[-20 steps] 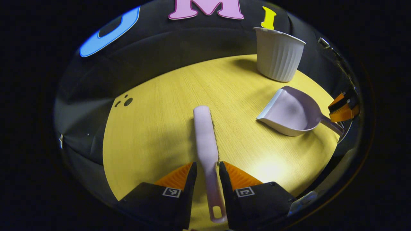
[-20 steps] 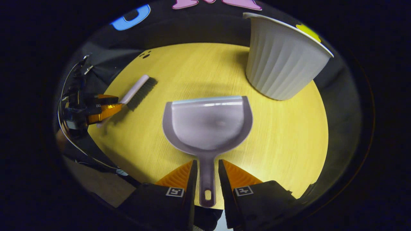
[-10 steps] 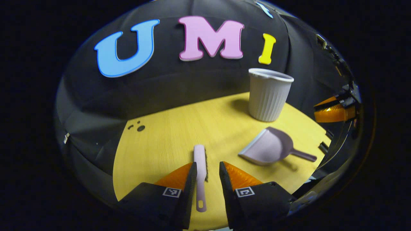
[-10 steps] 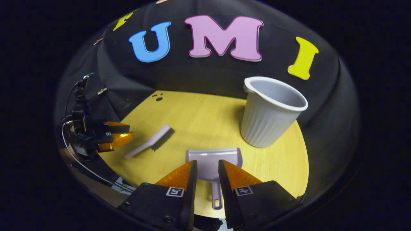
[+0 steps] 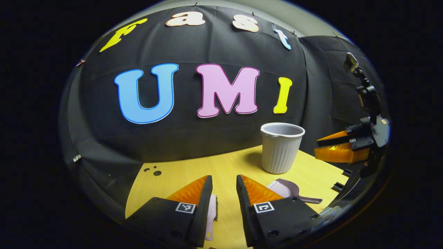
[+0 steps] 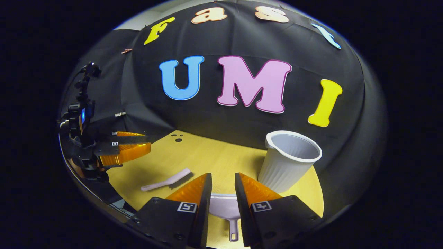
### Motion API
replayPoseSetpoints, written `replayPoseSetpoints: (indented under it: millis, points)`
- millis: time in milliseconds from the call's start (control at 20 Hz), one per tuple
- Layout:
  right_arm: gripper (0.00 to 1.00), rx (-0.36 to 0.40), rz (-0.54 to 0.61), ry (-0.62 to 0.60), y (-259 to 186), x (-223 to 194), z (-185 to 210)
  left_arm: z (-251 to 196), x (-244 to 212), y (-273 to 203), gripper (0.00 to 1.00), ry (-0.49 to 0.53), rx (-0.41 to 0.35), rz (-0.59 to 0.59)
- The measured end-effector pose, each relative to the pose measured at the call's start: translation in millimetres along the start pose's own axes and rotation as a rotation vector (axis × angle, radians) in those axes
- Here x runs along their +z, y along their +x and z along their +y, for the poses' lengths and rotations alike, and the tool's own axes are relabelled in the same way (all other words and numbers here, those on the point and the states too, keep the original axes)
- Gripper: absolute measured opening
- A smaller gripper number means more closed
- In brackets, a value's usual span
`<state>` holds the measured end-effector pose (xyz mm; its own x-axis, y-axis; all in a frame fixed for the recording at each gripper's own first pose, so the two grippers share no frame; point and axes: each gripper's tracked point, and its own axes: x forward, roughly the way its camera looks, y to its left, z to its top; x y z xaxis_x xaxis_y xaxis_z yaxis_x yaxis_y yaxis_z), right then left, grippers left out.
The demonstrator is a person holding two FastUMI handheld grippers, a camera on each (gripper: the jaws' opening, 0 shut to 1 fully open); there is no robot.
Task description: Pick up the small broom and dustpan from the desktop, sweep the trash into the dustpan with the broom, and then empty the trash into the garbage bin.
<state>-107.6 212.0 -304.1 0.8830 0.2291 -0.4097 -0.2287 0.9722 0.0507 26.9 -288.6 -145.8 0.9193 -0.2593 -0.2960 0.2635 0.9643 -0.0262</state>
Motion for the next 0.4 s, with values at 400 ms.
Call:
replayPoseSetpoints:
  millis: [400]
  points:
    - [0.52,0.019,-0.025,-0.008,4.9,8.5,0.1,-2.8,2.6,-3.4,0.47,0.004,0.013,0.003]
